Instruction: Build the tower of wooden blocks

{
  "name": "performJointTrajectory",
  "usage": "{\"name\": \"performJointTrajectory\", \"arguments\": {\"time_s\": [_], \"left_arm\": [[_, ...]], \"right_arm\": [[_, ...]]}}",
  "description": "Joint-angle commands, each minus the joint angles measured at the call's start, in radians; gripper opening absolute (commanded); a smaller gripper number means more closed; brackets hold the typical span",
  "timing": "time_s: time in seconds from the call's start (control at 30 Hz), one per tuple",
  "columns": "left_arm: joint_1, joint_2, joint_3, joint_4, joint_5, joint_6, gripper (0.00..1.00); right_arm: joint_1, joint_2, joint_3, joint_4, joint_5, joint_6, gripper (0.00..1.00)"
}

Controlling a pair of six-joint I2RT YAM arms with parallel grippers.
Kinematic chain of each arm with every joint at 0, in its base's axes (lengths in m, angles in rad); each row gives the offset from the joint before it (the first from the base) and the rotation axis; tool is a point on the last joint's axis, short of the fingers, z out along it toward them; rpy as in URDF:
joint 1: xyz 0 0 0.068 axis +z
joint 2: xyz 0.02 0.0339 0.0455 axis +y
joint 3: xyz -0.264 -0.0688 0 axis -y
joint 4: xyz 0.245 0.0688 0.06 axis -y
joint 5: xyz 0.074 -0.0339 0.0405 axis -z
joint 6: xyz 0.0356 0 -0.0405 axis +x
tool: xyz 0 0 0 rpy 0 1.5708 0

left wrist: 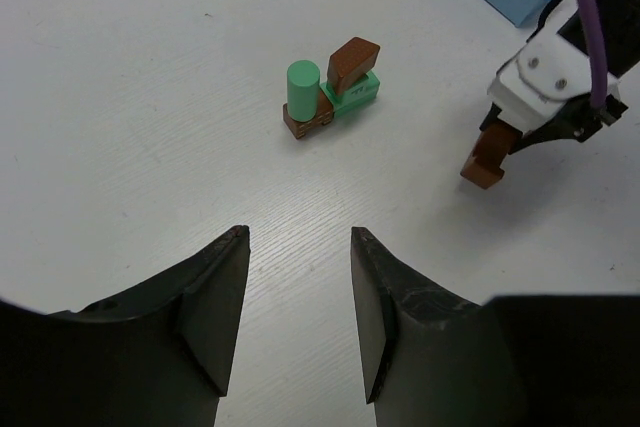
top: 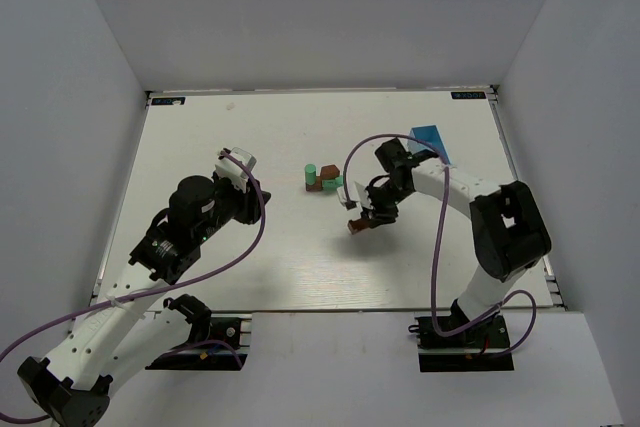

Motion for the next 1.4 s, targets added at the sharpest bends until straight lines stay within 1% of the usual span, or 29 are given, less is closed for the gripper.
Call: {"name": "performJointTrajectory", "arguments": {"time_s": [0.0,0.1,0.17,0.23,0.33,0.47,0.5,0.63,0.8,1.03,1.07,1.37], "left_arm": [[0.006,-0.004,-0.005,-0.003,-0.001,0.001,0.55],[0.006,-0.004,-0.005,-0.003,-0.001,0.001,0.55],[0.006,-0.004,-0.005,-0.003,-0.001,0.001,0.55],[0.006,-0.004,-0.005,-0.003,-0.001,0.001,0.55],[0.006,-0.004,-0.005,-0.003,-0.001,0.001,0.55],[0.006,-0.013,-0.005,-0.003,-0.001,0.001,0.55],[0.006,-0.013,-0.005,-0.003,-0.001,0.001,0.55],[0.006,-0.013,-0.005,-0.003,-0.001,0.001,0.55],[0.006,-0.013,-0.005,-0.003,-0.001,0.001,0.55],[0.006,-0.013,-0.005,-0.003,-0.001,0.001,0.55],[0.006,-0.013,-0.005,-0.003,-0.001,0.001,0.55],[0.006,-0.013,-0.005,-0.003,-0.001,0.001,0.55]], "right_arm": [[0.005,-0.081,0.087,-0.020,-0.050,0.096,0.07],[0.003,-0.090,0.171,-0.031,-0.047,0.182,0.07],[0.005,-0.090,0.231,-0.042,-0.040,0.202,0.07],[0.011,-0.079,0.259,-0.036,-0.029,0.248,0.07],[0.025,-0.055,0.316,-0.007,0.028,0.308,0.07],[0.048,0.013,0.426,-0.005,0.057,0.369,0.07],[0.054,0.031,0.438,-0.004,0.071,0.381,0.06],[0.072,0.097,0.521,0.018,0.095,0.431,0.06],[0.095,0.183,0.630,-0.019,0.131,0.452,0.06],[0.109,0.244,0.698,-0.033,0.172,0.489,0.06],[0.112,0.258,0.704,-0.037,0.175,0.487,0.07],[0.117,0.290,0.731,-0.068,0.189,0.501,0.08]]}}
